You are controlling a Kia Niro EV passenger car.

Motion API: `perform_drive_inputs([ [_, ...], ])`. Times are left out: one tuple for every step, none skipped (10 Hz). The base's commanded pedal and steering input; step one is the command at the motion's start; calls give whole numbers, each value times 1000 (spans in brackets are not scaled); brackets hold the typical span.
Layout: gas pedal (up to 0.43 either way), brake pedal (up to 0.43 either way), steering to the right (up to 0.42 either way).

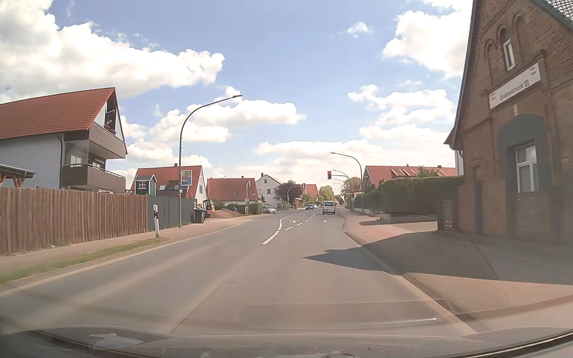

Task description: Follow the waypoints while adhering to traffic rules and regulations

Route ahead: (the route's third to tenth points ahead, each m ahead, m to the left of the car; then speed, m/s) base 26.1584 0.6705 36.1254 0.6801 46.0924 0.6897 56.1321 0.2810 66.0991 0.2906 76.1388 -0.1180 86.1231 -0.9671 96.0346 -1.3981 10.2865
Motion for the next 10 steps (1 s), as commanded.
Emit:
perform_drive_inputs([
  [59,0,3],
  [59,0,3],
  [59,0,3],
  [59,0,4],
  [59,0,4],
  [59,0,4],
  [59,0,4],
  [28,0,5],
  [0,0,5],
  [0,0,6],
])
